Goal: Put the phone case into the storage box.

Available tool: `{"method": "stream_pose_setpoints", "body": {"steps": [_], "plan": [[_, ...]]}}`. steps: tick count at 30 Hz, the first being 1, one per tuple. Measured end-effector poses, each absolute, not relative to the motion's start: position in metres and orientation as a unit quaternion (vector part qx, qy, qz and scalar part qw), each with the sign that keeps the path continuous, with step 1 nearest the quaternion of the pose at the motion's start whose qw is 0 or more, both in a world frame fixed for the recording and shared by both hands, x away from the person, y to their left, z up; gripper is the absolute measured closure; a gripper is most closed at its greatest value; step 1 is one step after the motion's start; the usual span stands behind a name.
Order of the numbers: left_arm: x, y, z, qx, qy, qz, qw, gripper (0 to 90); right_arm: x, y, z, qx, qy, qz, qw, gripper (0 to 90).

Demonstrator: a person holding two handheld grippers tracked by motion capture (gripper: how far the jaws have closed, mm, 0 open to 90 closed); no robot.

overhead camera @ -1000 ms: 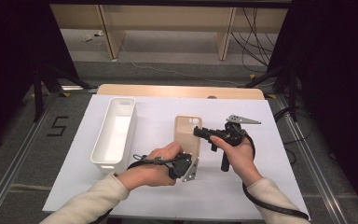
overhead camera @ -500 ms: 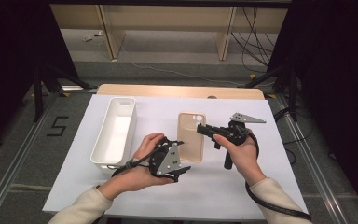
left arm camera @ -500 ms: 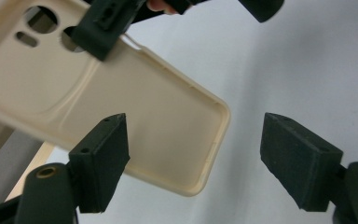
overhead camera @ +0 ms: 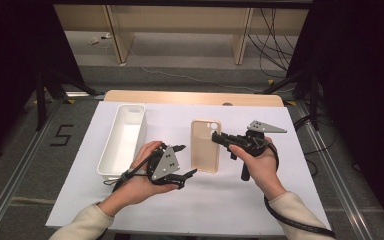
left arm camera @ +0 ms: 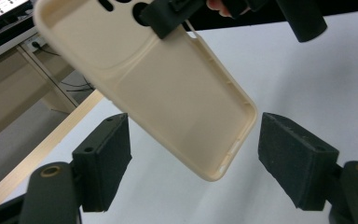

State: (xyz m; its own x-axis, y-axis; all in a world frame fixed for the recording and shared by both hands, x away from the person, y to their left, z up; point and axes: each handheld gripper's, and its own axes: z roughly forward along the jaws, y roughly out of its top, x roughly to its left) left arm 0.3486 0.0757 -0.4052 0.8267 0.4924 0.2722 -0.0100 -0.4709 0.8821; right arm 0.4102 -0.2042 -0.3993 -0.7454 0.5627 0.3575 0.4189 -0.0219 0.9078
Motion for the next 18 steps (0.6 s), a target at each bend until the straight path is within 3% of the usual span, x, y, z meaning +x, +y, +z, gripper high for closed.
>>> {"method": "stream_pose_setpoints", "body": {"steps": [18], "plan": [[0.367, 0.087, -0.395, 0.776, 0.240, 0.242, 0.531, 34.7, 0.409, -0.202, -0.399, 0.341, 0.700, 0.623, 0.079, 81.6]]}}
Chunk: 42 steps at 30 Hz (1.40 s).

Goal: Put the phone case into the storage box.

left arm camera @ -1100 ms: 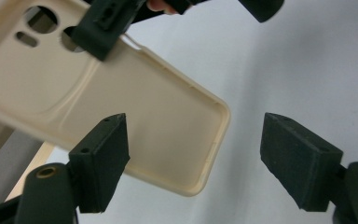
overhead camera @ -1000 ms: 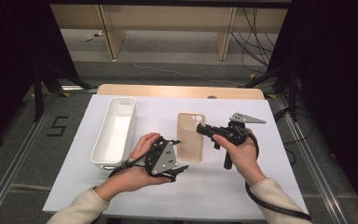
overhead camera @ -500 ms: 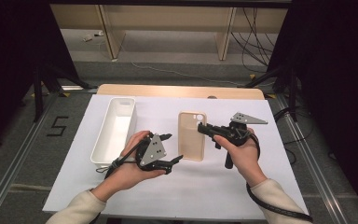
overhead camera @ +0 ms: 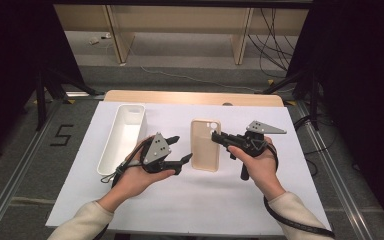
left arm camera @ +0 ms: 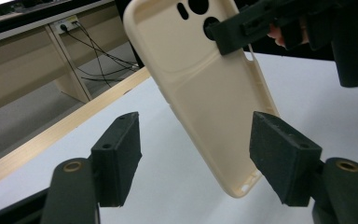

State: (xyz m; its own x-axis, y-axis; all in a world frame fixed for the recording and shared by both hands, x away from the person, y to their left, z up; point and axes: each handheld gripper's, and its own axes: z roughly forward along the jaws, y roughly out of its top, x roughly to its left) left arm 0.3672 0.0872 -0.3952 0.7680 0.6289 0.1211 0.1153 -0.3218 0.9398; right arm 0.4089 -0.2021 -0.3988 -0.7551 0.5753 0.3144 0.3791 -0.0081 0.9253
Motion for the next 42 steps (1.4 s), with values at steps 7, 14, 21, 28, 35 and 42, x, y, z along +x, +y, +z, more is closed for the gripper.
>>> {"method": "stream_pose_setpoints", "body": {"steps": [7, 14, 21, 28, 35, 42], "plan": [[0.380, 0.086, -0.388, 0.756, 0.272, 0.223, 0.552, 42.1, 0.408, -0.202, -0.398, 0.346, 0.704, 0.615, 0.081, 81.6], [0.389, 0.080, -0.383, 0.741, 0.294, 0.220, 0.562, 49.5, 0.407, -0.200, -0.399, 0.345, 0.699, 0.622, 0.079, 81.6], [0.396, 0.073, -0.381, 0.720, 0.325, 0.208, 0.576, 55.7, 0.407, -0.200, -0.399, 0.346, 0.700, 0.620, 0.079, 81.5], [0.401, 0.073, -0.377, 0.708, 0.347, 0.193, 0.584, 65.4, 0.407, -0.199, -0.401, 0.346, 0.698, 0.621, 0.080, 81.5], [0.403, 0.068, -0.377, 0.704, 0.361, 0.197, 0.578, 71.5, 0.407, -0.196, -0.402, 0.343, 0.700, 0.621, 0.083, 81.5], [0.404, 0.066, -0.378, 0.701, 0.373, 0.198, 0.575, 76.9, 0.408, -0.195, -0.402, 0.338, 0.701, 0.621, 0.090, 81.5]]}}
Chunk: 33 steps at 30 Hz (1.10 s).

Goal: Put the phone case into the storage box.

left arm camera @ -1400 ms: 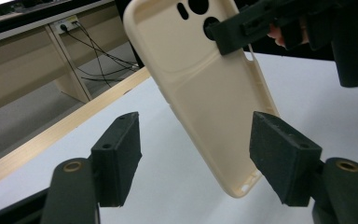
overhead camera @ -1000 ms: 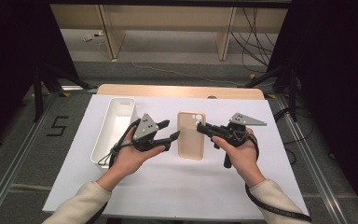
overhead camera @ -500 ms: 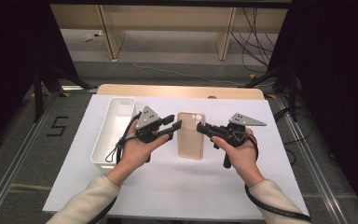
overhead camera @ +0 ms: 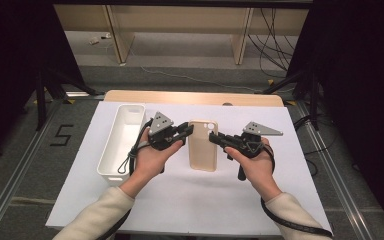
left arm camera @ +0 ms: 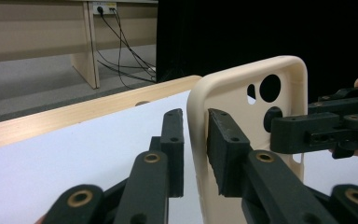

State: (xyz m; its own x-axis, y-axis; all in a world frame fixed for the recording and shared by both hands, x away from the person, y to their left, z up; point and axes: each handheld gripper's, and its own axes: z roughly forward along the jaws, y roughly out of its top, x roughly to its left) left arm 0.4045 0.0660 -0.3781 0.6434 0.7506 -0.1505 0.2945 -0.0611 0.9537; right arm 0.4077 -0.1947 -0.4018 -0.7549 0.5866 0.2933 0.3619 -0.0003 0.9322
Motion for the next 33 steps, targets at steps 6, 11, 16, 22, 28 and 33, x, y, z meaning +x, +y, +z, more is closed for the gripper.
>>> {"method": "stream_pose_setpoints", "body": {"steps": [6, 11, 16, 22, 28, 33], "plan": [[0.404, 0.064, -0.378, 0.696, 0.382, 0.199, 0.574, 82.1, 0.408, -0.195, -0.402, 0.338, 0.702, 0.620, 0.094, 81.4], [0.403, 0.064, -0.376, 0.693, 0.393, 0.199, 0.571, 84.4, 0.407, -0.193, -0.403, 0.342, 0.701, 0.619, 0.090, 81.2], [0.402, 0.062, -0.375, 0.691, 0.403, 0.198, 0.567, 85.1, 0.408, -0.193, -0.404, 0.336, 0.705, 0.617, 0.096, 80.8], [0.402, 0.062, -0.373, 0.690, 0.402, 0.205, 0.566, 85.7, 0.408, -0.193, -0.403, 0.334, 0.715, 0.605, 0.100, 79.9], [0.402, 0.064, -0.369, 0.688, 0.404, 0.213, 0.564, 86.1, 0.408, -0.192, -0.401, 0.330, 0.708, 0.614, 0.115, 72.7], [0.404, 0.067, -0.366, 0.686, 0.404, 0.223, 0.562, 86.1, 0.409, -0.193, -0.401, 0.333, 0.707, 0.612, 0.120, 60.5]]}}
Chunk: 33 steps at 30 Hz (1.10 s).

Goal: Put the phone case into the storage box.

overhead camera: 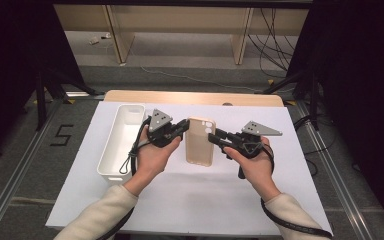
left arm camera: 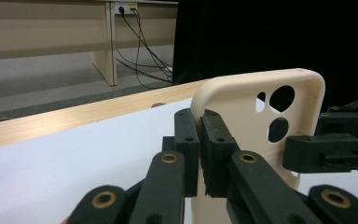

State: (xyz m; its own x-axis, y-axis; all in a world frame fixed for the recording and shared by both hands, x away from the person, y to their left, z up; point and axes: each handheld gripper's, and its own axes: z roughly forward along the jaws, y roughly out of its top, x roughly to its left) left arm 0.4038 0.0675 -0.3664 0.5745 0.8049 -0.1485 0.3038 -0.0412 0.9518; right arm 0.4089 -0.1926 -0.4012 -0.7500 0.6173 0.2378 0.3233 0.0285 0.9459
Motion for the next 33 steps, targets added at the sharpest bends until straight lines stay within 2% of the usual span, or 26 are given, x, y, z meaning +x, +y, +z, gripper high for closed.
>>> {"method": "stream_pose_setpoints", "body": {"steps": [5, 14, 20, 33], "plan": [[0.406, 0.073, -0.364, 0.686, 0.403, 0.230, 0.560, 86.2, 0.407, -0.193, -0.398, 0.330, 0.710, 0.609, 0.128, 39.7], [0.407, 0.084, -0.359, 0.683, 0.405, 0.239, 0.559, 86.2, 0.403, -0.194, -0.395, 0.293, 0.731, 0.599, 0.141, 21.8], [0.407, 0.090, -0.357, 0.684, 0.400, 0.247, 0.558, 86.4, 0.397, -0.199, -0.397, 0.273, 0.739, 0.597, 0.152, 16.5], [0.409, 0.107, -0.353, 0.678, 0.404, 0.256, 0.558, 86.5, 0.387, -0.206, -0.396, 0.262, 0.740, 0.598, 0.165, 16.0]]}}
